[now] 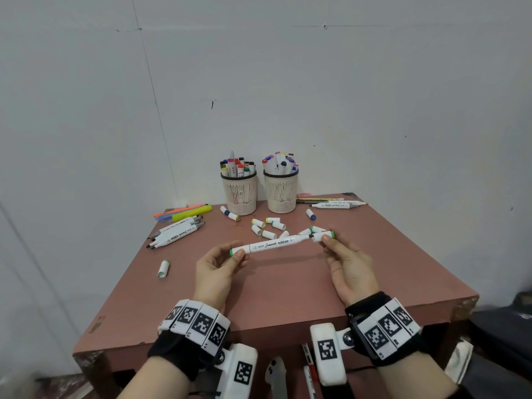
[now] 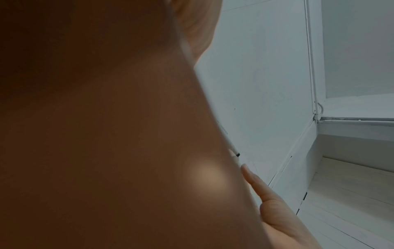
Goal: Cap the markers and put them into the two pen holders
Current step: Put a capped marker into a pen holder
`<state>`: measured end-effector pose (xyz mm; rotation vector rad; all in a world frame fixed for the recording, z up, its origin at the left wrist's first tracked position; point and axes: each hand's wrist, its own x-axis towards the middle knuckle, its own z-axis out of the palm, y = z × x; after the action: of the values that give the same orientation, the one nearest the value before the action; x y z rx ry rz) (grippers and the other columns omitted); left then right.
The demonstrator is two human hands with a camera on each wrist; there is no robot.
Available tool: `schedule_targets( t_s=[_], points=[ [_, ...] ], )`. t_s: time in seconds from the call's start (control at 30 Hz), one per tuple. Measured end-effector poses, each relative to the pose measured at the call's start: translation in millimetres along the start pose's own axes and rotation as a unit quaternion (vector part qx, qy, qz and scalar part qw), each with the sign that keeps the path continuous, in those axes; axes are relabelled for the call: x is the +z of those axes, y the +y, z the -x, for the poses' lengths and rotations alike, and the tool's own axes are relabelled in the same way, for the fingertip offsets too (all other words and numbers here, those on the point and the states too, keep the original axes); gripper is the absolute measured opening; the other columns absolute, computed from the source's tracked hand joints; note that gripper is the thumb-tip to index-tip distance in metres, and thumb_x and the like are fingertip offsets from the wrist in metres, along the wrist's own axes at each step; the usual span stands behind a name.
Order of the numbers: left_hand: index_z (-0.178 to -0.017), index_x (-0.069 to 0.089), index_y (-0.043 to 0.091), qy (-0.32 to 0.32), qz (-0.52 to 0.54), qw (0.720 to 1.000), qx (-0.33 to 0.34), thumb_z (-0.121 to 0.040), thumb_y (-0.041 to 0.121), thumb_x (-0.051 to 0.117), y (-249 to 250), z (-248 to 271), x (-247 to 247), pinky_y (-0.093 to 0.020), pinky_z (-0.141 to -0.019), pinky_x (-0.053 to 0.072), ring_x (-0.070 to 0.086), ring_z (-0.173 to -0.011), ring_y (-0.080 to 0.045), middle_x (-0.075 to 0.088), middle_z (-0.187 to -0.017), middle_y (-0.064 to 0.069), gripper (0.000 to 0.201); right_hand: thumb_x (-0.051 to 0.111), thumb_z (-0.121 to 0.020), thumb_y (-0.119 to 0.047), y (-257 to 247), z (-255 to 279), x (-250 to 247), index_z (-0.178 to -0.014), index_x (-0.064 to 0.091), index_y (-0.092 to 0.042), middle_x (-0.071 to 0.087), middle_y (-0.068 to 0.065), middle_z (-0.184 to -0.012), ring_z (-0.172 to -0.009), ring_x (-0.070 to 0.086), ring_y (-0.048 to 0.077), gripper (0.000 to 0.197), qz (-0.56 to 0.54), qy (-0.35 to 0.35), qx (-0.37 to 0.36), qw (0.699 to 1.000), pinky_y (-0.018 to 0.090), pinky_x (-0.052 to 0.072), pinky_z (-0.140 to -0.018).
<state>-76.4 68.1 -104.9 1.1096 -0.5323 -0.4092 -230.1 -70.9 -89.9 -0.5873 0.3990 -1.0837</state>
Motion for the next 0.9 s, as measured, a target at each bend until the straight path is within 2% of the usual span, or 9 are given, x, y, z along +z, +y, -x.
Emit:
schedule_targets(
  t_s=[0.17, 0.33, 0.47, 0.67, 0.77, 0.9],
  points=[
    [-0.094, 0.066, 0.005, -0.002, -0.008, 1.000, 0.000, -0.084, -0.009, 0.059, 0.1, 0.4, 0.8, -0.013, -0.063, 0.053, 0.065, -0.062, -0.006, 0.069, -0.073, -0.005, 0.019, 0.058, -0.080, 0.013, -0.2, 0.2, -0.3, -0.094, 0.065, -0.001, 0.072, 0.004, -0.074, -0.067, 0.068, 0.007, 0.021, -0.001, -0.012, -0.011, 1.000, 0.014, 0.053, -0.062],
    [-0.094, 0.066, 0.004, -0.020, -0.019, 1.000, -0.010, -0.083, -0.010, 0.060, 1.9, 2.8, 2.0, -0.013, -0.064, 0.054, 0.066, -0.065, -0.007, 0.068, -0.080, -0.009, 0.019, 0.060, -0.075, 0.017, 4.0, -0.2, -2.0, -0.096, 0.065, 0.001, 0.066, 0.013, -0.090, -0.078, 0.066, 0.016, 0.027, 0.054, -0.047, 0.010, 0.997, 0.020, 0.057, -0.075],
    [-0.091, 0.066, 0.006, -0.043, -0.052, 0.998, -0.019, -0.082, -0.012, 0.061, 2.8, 4.8, 2.8, -0.012, -0.066, 0.054, 0.066, -0.064, -0.005, 0.068, -0.084, -0.011, 0.021, 0.057, -0.078, 0.019, 6.8, 1.2, -1.9, -0.090, 0.062, -0.003, 0.064, 0.012, -0.081, -0.067, 0.066, 0.014, 0.026, 0.129, -0.062, 0.038, 0.989, 0.019, 0.056, -0.066],
    [-0.095, 0.065, 0.004, -0.028, -0.079, 0.996, -0.037, -0.082, -0.011, 0.062, -0.9, 1.8, 0.1, -0.012, -0.064, 0.053, 0.066, -0.061, -0.004, 0.069, -0.078, -0.009, 0.020, 0.060, -0.080, 0.015, 9.6, 0.7, -3.9, -0.088, 0.061, -0.002, 0.066, 0.013, -0.081, -0.077, 0.064, 0.021, 0.019, 0.214, -0.064, 0.040, 0.974, 0.023, 0.056, -0.075],
    [-0.091, 0.065, 0.004, -0.023, -0.076, 0.996, -0.045, -0.081, -0.012, 0.062, -1.2, 1.0, -0.6, -0.012, -0.062, 0.053, 0.066, -0.059, -0.004, 0.069, -0.075, -0.008, 0.019, 0.060, -0.081, 0.015, 8.7, 0.7, -3.9, -0.084, 0.063, -0.002, 0.065, 0.015, -0.081, -0.074, 0.063, 0.022, 0.018, 0.275, -0.065, 0.047, 0.958, 0.021, 0.056, -0.069],
    [-0.090, 0.065, 0.002, -0.037, -0.047, 0.995, -0.075, -0.082, -0.014, 0.059, 1.4, 2.8, -2.4, -0.011, -0.057, 0.052, 0.066, -0.056, -0.005, 0.071, -0.064, -0.003, 0.019, 0.057, -0.083, 0.016, 4.1, 3.1, -4.2, -0.083, 0.062, -0.001, 0.065, 0.016, -0.076, -0.065, 0.063, 0.021, 0.018, 0.282, -0.080, 0.069, 0.954, 0.024, 0.057, -0.066]
  ],
)
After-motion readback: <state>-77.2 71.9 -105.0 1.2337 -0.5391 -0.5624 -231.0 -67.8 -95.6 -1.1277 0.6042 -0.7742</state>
